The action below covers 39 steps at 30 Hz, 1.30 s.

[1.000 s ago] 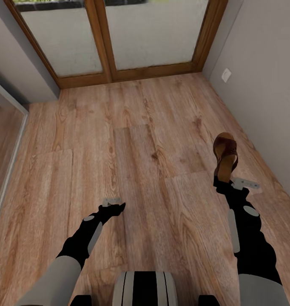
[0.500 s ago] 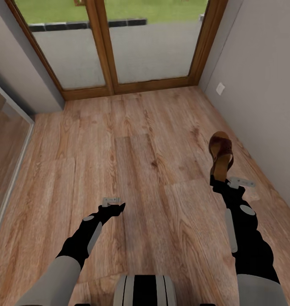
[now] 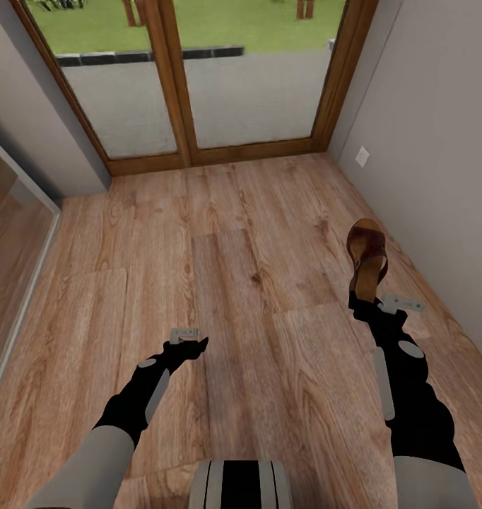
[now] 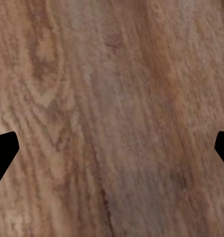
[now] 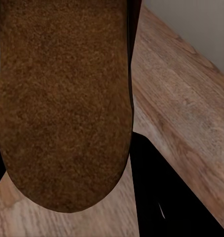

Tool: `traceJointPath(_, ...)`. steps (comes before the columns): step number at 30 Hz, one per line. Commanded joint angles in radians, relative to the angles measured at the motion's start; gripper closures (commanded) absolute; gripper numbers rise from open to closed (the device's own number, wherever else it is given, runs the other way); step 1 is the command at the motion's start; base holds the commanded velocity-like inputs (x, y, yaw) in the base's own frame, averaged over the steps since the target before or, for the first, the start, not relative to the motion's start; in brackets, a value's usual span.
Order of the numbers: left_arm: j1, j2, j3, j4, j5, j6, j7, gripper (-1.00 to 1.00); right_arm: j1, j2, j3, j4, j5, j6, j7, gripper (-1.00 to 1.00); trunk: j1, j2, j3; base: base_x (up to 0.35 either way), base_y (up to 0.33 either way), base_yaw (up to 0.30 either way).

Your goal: Pick up the two gym shoes and the two sandals from the corridor floor and place them onto the hallstand (shoe rack) in the corridor, making sure they are on the rack and not on the floor. Arrange them so the two gym shoes are next to each other and the two sandals are next to each other.

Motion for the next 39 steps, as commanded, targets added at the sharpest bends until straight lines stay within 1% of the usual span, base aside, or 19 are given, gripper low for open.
traceJointPath(1,0.0,-0.001,0.005,-0.002,0.002,0.007,-0.006,-1.0,0.0,0.001,-0.001,-0.001,0.001,0.006,-0.002,1.0,0.0,0.0,0.001,0.0,0.0,0.0)
traceJointPath(6,0.0,-0.001,0.005,-0.002,0.002,0.005,-0.006,-1.0,-0.001,0.001,-0.001,-0.001,0.0,0.006,-0.001,1.0,0.0,0.0,0.009,-0.015,0.005,0.0)
traceJointPath(11,0.0,-0.001,0.005,-0.002,0.002,0.007,-0.006,-1.0,0.0,0.001,-0.001,-0.001,0.0,0.006,-0.001,1.0,0.0,0.0,0.017,-0.15,0.095,0.0)
traceJointPath(27,0.0,-0.001,0.005,-0.002,0.002,0.007,-0.006,-1.0,-0.001,0.001,-0.001,-0.001,0.0,0.006,-0.002,1.0,0.0,0.0,0.044,-0.215,0.188,0.0)
traceJointPath(39,0.0,-0.001,0.005,-0.002,0.002,0.007,-0.006,-1.0,-0.001,0.001,-0.001,-0.001,0.0,0.006,-0.002,1.0,0.0,0.0,0.063,-0.031,0.028,0.0)
